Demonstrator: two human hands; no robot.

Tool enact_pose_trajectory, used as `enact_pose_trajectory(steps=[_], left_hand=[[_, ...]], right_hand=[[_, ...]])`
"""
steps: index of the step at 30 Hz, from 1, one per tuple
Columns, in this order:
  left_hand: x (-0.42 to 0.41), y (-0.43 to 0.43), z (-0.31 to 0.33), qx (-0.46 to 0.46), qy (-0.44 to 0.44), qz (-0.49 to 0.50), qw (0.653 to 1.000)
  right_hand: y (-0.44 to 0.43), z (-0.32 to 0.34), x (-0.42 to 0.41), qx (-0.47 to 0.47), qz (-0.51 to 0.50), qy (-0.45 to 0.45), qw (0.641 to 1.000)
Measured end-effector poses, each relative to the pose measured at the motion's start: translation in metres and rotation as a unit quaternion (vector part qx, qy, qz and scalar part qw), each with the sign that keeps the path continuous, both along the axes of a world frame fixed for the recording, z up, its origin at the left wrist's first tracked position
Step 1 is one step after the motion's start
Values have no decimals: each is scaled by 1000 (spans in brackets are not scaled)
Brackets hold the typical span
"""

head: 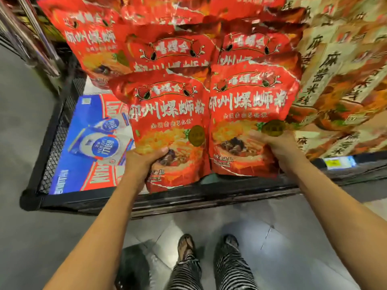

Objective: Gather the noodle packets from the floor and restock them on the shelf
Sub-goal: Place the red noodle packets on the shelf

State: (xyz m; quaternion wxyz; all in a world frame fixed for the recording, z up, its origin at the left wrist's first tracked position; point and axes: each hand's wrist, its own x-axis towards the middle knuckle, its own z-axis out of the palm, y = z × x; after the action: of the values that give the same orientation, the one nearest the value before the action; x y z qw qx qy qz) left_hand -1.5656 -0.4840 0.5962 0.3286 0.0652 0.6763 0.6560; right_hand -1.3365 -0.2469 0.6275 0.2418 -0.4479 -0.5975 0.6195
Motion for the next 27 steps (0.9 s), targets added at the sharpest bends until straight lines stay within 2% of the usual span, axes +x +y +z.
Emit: enact_pose_trajectory(steps=[4, 9, 13, 19, 22, 24, 27], left_hand=[[-5, 9, -18, -11, -27, 12, 1000], [-14, 13, -26, -63, -8, 18, 998], [-22, 13, -26, -106, 9, 8, 994], [-41, 29, 4, -46, 23, 26, 998], [-54, 43, 24, 0, 41, 57, 998], [-55, 53, 33, 4, 48, 58, 997], [-38, 62, 39, 35, 23, 41, 998]], right_hand=[[13, -19, -17, -7, 31, -5, 999], [23, -33, -17, -20, 87, 0, 996], [42, -35, -18, -26, 128, -33, 991], [68, -23, -35, -57, 98, -11, 993], [77, -14, -42, -82, 67, 50, 993], [81, -4, -47, -89, 78, 71, 990], [79, 5, -49, -62, 110, 55, 991]])
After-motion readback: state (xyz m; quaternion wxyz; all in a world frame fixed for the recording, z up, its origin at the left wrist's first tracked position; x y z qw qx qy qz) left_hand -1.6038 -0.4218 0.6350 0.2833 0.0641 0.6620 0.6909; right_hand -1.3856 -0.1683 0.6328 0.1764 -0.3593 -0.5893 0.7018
